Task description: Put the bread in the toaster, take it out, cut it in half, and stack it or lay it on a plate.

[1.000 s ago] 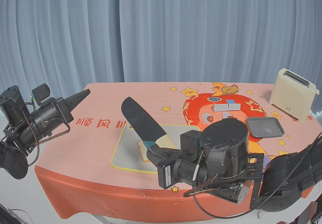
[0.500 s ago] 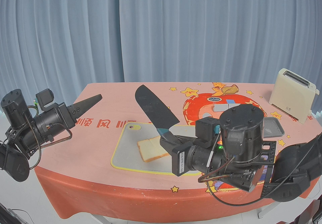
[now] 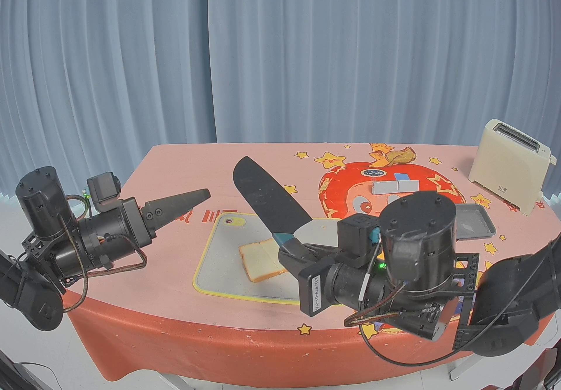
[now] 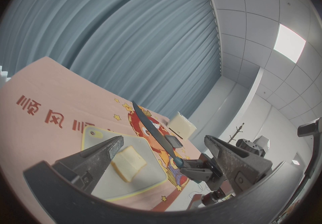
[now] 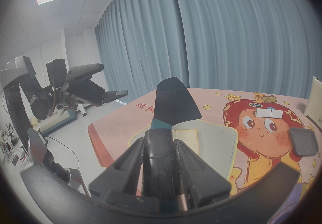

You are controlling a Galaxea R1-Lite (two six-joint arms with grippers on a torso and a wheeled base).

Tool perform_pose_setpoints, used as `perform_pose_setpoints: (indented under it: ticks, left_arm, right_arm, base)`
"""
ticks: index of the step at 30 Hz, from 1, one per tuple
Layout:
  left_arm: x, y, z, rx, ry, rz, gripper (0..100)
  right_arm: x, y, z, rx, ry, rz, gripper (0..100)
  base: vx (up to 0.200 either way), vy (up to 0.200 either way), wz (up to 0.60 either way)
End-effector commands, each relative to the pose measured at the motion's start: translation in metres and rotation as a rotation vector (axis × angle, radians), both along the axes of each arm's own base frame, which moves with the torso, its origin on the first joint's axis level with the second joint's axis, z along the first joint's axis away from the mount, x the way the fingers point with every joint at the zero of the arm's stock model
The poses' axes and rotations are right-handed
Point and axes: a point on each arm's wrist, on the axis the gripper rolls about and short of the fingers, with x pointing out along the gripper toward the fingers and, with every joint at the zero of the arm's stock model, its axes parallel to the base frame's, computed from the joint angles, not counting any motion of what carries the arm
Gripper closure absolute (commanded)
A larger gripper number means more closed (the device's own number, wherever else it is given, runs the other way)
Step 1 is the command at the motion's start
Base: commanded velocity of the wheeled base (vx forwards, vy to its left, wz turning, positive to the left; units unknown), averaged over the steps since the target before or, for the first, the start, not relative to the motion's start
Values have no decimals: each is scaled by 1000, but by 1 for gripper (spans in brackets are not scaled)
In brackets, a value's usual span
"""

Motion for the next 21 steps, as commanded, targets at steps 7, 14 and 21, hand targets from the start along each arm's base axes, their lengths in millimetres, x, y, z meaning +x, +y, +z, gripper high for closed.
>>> perform_pose_setpoints:
  ticks: [7, 14, 21]
  left_arm:
    - [8, -24, -19, -4, 101, -66, 0]
    - [26, -29, -15, -127, 212, 7, 0]
    - [37, -32, -21, -166, 278, 15, 0]
  right_arm:
    - [-8, 5, -1, -6, -3, 33, 100]
    - [-13, 10, -2, -12, -4, 54, 100]
    - [-14, 9, -1, -20, -17, 64, 100]
  base:
    - [0, 0, 0]
    - [0, 0, 0]
    - [0, 0, 0]
